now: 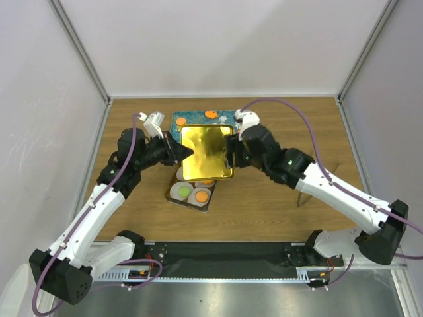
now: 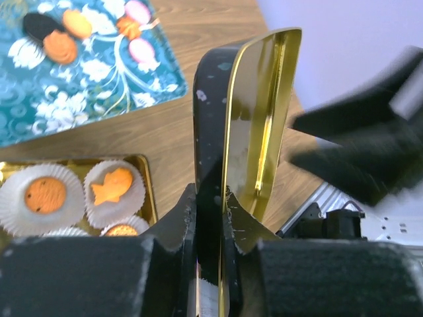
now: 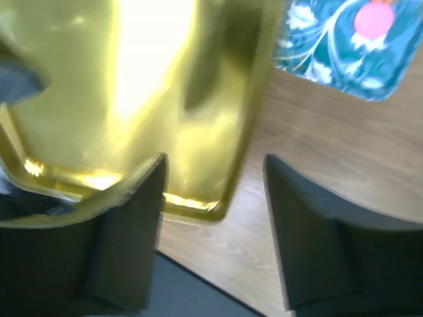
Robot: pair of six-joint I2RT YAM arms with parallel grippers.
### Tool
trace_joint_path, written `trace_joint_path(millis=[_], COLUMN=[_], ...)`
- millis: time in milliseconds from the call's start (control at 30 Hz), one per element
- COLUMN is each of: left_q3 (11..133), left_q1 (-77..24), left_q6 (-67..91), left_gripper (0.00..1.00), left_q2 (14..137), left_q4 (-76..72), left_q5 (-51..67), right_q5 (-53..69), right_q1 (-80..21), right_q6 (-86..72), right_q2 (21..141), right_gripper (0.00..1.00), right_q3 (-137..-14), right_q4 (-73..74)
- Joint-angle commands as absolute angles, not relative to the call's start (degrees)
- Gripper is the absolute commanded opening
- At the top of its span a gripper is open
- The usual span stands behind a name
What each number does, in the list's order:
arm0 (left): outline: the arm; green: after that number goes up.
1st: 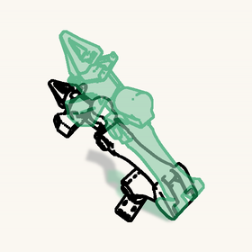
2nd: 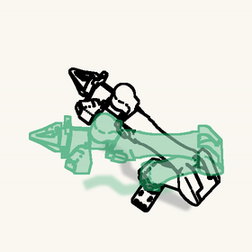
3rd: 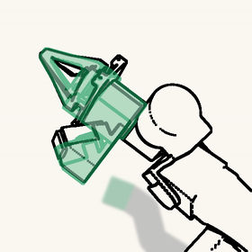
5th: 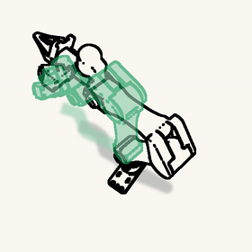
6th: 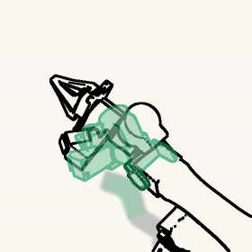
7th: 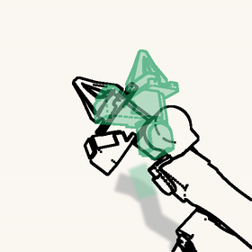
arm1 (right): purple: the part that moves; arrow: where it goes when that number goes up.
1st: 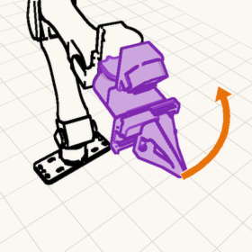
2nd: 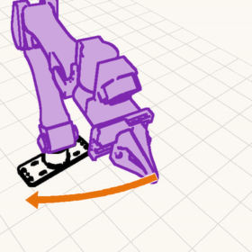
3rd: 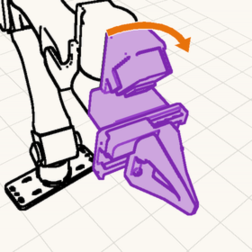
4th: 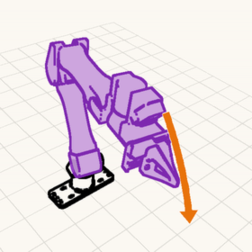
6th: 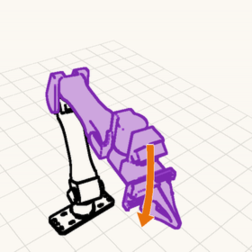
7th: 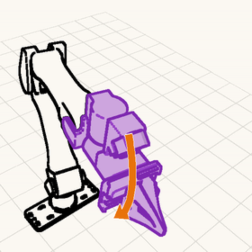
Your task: Pack the cookies
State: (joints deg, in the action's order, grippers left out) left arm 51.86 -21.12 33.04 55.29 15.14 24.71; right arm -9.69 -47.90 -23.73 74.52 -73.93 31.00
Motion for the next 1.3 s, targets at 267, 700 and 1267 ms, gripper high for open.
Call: trace_joint_path(millis=[267, 700, 1267], left_q3=[55.5, 51.9, 48.7], left_q1=[-19.5, -19.1, -18.6], left_q6=[39.5, 42.5, 43.2], left_gripper=[0.0, 0.0, 0.0], left_q2=[59.2, 59.9, 57.2], left_q4=[17.1, 14.7, 14.7], left_q5=[25.7, 30.0, 32.3], right_q5=[-54.3, -66.1, -72.0], right_q1=[-81.4, -85.4, -81.6], right_q6=[8.7, 29.0, 96.8], right_q2=[72.9, 85.2, 108.0], right_gripper=[0.86, 0.98, 0.87], right_q3=[-67.3, -58.0, -53.0], right_q4=[16.1, -6.7, -88.0])
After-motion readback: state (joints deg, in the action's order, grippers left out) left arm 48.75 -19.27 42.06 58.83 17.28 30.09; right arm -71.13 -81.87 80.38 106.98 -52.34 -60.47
